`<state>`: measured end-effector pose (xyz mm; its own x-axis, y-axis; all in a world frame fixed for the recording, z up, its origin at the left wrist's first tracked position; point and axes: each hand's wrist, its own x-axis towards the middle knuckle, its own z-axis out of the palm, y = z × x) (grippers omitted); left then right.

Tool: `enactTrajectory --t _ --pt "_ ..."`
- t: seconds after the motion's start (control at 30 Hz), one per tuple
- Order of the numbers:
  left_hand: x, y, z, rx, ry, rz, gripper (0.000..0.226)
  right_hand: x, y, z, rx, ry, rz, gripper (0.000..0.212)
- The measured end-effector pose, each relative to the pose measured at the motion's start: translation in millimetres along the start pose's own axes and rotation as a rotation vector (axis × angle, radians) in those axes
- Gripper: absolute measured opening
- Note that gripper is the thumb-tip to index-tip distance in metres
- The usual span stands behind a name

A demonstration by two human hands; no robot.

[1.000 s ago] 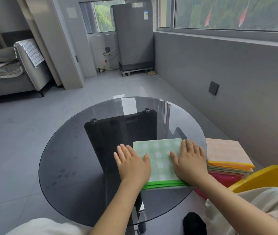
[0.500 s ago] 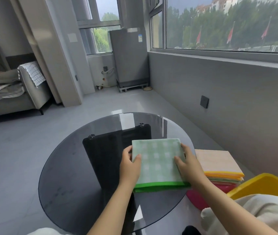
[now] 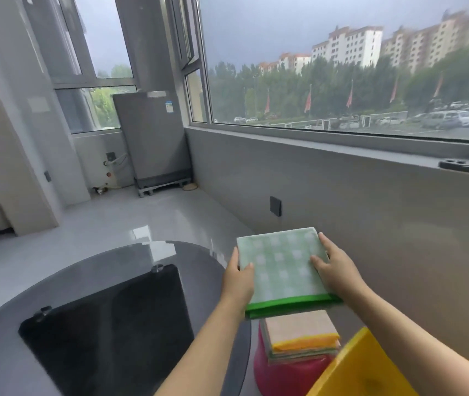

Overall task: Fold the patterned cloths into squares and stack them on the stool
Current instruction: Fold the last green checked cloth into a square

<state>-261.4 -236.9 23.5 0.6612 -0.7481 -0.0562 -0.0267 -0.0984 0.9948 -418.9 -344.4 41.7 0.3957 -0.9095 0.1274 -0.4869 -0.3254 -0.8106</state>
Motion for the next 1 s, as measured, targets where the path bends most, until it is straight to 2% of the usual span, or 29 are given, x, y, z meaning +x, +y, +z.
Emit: enactTrajectory --t 0.2,0.33,0.67,0.87,1.0 --pt "46 -32 69 0.072 0.040 -0.122 0.064 38 60 -10 -0.055 -0.010 0.088 0.065" --pt "66 -65 99 0.257 0.108 -0.182 0.069 58 96 4 -0.072 -0.051 0.153 0.066" --pt "86 -153 114 0.713 0.210 -0.284 0.058 74 173 83 -0.059 -0.186 0.246 0.071" --pt "81 -196 116 0.721 0.225 -0.283 0.056 65 204 110 -0.082 -0.248 0.276 0.071" --pt "77 -209 115 0.634 0.265 -0.282 0.054 58 212 118 -0.126 -0.231 0.231 0.071"
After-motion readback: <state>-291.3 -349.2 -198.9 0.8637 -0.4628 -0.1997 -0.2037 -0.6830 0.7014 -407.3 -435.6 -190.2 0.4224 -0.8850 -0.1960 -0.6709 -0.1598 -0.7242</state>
